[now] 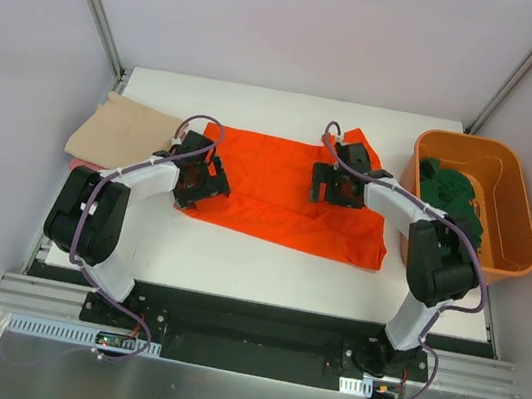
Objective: Fold and stack the t-shirts
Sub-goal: Fold the flattened tshirt in 1/3 of the way
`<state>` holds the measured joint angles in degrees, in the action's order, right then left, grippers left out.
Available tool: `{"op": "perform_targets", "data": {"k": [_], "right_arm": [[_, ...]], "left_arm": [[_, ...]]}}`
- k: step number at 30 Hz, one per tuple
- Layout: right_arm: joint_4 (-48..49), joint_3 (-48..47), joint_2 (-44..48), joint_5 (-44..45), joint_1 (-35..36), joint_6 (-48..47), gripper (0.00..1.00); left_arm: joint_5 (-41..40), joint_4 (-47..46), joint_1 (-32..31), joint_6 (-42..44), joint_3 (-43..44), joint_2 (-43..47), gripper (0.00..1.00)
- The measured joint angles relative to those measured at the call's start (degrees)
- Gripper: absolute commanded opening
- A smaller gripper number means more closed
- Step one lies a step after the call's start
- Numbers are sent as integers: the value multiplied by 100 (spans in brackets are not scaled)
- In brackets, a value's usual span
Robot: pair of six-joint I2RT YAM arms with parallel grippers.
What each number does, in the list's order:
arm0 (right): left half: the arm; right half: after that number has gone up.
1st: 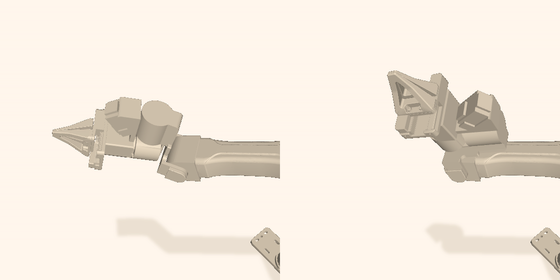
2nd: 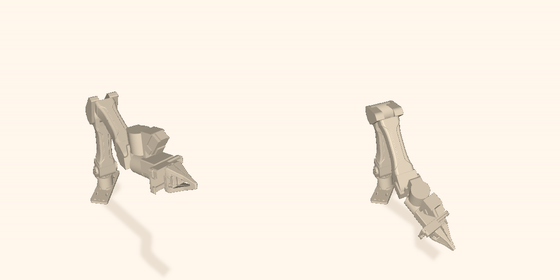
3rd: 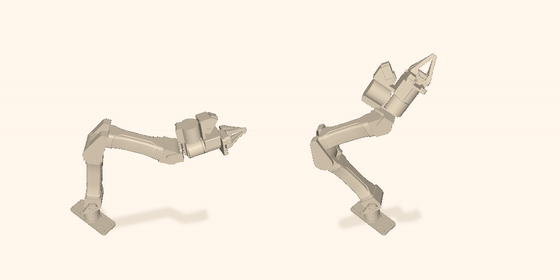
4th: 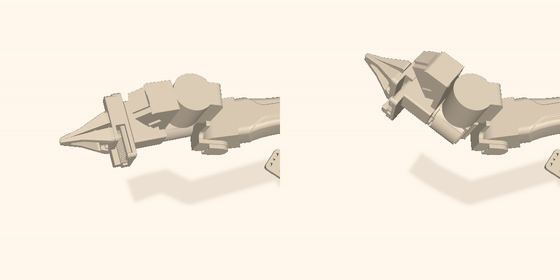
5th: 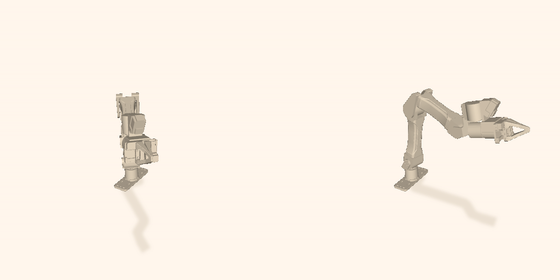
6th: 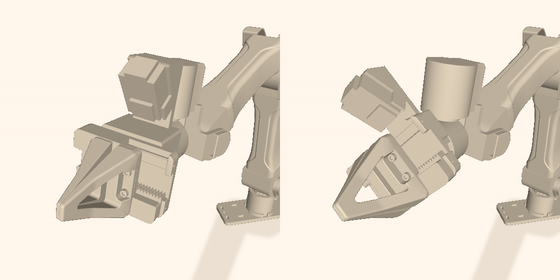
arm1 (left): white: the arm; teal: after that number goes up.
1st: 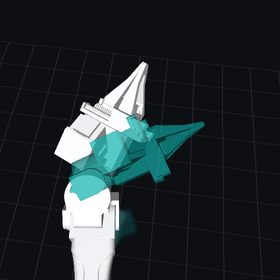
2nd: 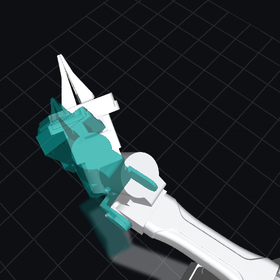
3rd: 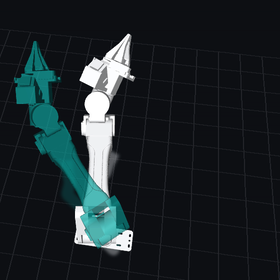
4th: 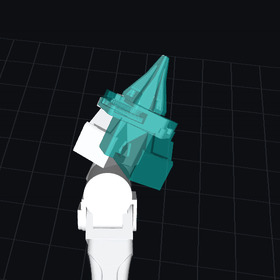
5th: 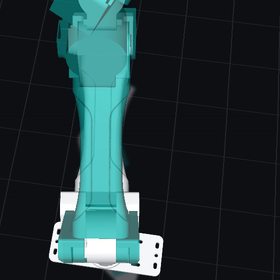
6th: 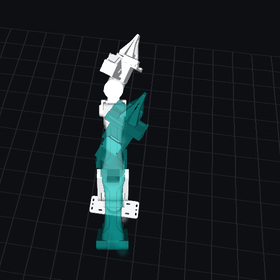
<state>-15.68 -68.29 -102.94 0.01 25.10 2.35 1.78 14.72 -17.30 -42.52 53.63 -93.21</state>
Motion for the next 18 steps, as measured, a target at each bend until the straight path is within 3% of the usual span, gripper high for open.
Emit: {"op": "perform_targets", "data": {"k": [4,12,18], "right_arm": [[-170,382,459,369,0,28,96],[-442,2162,2535,192,-7,286,96],[-514,2627,2514,2,-232,369,96]], "left_arm": [[-90,-24,2,4,-17,13,99],[-197,-96,0,26,-114,79,99],[-225,-116,0,48,-146,101,99]]}}
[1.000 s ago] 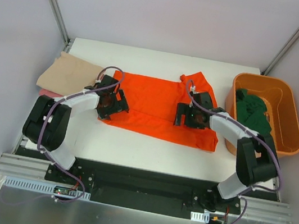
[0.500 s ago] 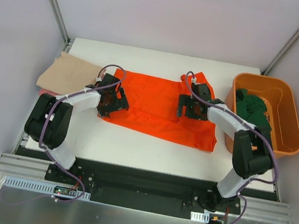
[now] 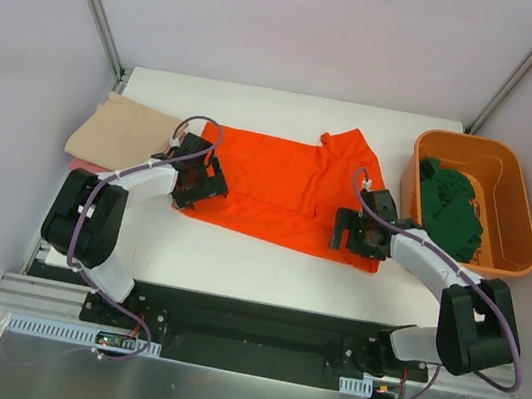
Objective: Fold and stack the t-shirts
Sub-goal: Fold the flattened tshirt in 1/3 of the way
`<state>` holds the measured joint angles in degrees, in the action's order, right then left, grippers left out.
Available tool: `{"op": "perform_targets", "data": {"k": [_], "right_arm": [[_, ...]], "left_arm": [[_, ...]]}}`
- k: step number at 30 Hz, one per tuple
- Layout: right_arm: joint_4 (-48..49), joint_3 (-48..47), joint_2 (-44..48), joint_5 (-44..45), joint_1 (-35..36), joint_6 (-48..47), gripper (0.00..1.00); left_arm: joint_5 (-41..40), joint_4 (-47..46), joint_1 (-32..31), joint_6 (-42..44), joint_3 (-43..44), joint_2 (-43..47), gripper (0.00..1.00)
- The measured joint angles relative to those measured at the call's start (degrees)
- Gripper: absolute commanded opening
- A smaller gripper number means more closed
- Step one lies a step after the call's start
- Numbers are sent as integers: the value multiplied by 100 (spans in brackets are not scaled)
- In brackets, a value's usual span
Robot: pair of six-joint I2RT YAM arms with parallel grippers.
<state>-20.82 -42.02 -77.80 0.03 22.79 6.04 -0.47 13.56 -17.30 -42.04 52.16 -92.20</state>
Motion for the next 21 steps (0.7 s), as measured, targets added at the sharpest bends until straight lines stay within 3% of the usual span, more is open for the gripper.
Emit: {"op": "perform_targets", "data": {"k": [11,21], "right_arm": [[-186,26,-297,612,-376,136,96],[-162,-20,651,398,-79,-72,96]], "left_arm": [[-136,-31,0,79,-177,170,99],[-103,-20,0,96,-326,330,99]]}}
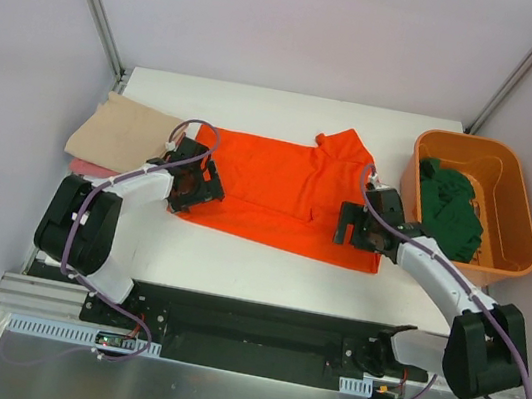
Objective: Fold and stack the t-shirts
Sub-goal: Fold the flattened tshirt in 1/3 of the way
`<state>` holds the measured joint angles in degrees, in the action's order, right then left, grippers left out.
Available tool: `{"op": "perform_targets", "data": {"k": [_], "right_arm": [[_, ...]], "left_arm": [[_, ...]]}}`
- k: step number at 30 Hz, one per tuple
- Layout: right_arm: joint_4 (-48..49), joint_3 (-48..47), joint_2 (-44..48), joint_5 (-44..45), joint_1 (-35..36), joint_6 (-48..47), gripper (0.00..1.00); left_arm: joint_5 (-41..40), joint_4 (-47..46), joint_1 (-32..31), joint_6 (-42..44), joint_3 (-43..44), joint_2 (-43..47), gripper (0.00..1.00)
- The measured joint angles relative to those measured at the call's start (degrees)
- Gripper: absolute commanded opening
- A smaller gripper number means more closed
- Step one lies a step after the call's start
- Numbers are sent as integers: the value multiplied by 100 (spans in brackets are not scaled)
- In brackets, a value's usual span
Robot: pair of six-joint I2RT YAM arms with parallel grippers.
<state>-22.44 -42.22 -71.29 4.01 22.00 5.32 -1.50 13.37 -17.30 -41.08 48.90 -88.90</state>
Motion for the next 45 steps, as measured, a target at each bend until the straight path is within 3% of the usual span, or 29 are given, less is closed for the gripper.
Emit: {"op": "perform_targets", "data": {"k": [4,11,15,22,34,45], "right_arm": [[219,-122,-275,-105,175,-26,96],[686,-402,-1582,-164,295,44,96],[898,-409,-1624,-181,323,157,96],[1425,568,-686,-175,422,455,96],[820,1952,1648,-179,872,1381,96],[-146,2243,2992,-186,940,1563,96]], "left_arm": [[0,15,2,-2,-15,11,99],[7,-44,2,-7,-94,57,99],[109,-151,2,-31,-339,267,99],[343,-339,0,-195,-1108,1051,99],[1145,-404,-153,-920,-2776,3344,99],[1541,817,-190,-1375,-3209,5036,99]]}}
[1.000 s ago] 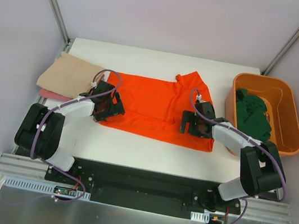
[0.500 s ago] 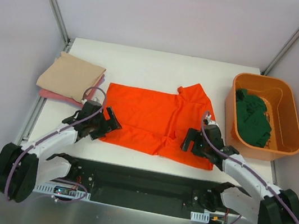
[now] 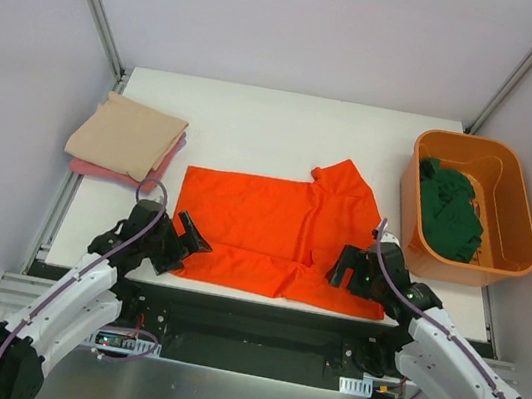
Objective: Fold and stack the t-shirts
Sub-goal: Fold the flattened tshirt in 1/3 of the way, then grap the side of the flattened tshirt furthest away from the robot with both arms
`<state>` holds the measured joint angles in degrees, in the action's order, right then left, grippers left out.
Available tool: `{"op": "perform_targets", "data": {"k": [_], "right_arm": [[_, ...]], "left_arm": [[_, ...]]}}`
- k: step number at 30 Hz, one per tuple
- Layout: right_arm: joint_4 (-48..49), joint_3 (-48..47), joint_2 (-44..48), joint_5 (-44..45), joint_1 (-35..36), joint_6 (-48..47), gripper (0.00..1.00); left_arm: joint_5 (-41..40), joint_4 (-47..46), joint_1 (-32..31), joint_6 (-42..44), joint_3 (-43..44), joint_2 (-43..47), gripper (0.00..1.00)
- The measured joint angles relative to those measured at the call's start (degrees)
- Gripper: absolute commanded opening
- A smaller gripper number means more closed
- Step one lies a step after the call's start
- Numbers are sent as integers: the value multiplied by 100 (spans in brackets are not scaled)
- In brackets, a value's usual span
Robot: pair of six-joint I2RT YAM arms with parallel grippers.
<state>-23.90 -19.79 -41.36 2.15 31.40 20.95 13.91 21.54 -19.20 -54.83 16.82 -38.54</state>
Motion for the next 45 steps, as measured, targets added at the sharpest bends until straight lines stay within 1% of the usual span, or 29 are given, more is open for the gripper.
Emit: {"op": "perform_targets", "data": {"k": [3,7,10,13,17,22,25,28,34,36,40,45], "right_arm": [[-92,-2,136,-4,4,-11,96],[-205,-55,175,-7,4,-83,96],[-289,-289,116,-4,4,-245,96],[-295,-745,-107,24,4,-485,96],[-205,-1325,-551,210,4,-780,96],[28,-2020,-1322,472,-72,-1082,96],[190,-2597,-2037,448,-297,-1351,96],[317,-3335,-2929,415,-662,-1572,96],[481,-4948,-4889,238,-1220,-1832,96],[457,-5536,-5515,199,-1285,-1878,96],[356,-6756,-6712,168,-1366,-1963,96],[-35,-8421,-8081,160,-1458,-2100,96]], "left_arm": [[66,199,0,-9,0,133,99],[57,393,0,44,105,94,99],[-4,529,0,190,492,-103,99],[-227,542,0,391,1049,-350,99],[-782,531,0,756,1884,-890,99],[-1659,525,9,1222,3045,-2293,99],[-2159,533,35,1519,3897,-3480,98],[-2505,570,164,1742,4701,-4564,88],[-3101,870,442,1989,6260,-6424,74],[-3154,931,511,2020,6566,-6848,69],[-3272,1147,592,2055,6964,-7528,67],[-3407,1377,621,2055,7197,-7967,59]]}}
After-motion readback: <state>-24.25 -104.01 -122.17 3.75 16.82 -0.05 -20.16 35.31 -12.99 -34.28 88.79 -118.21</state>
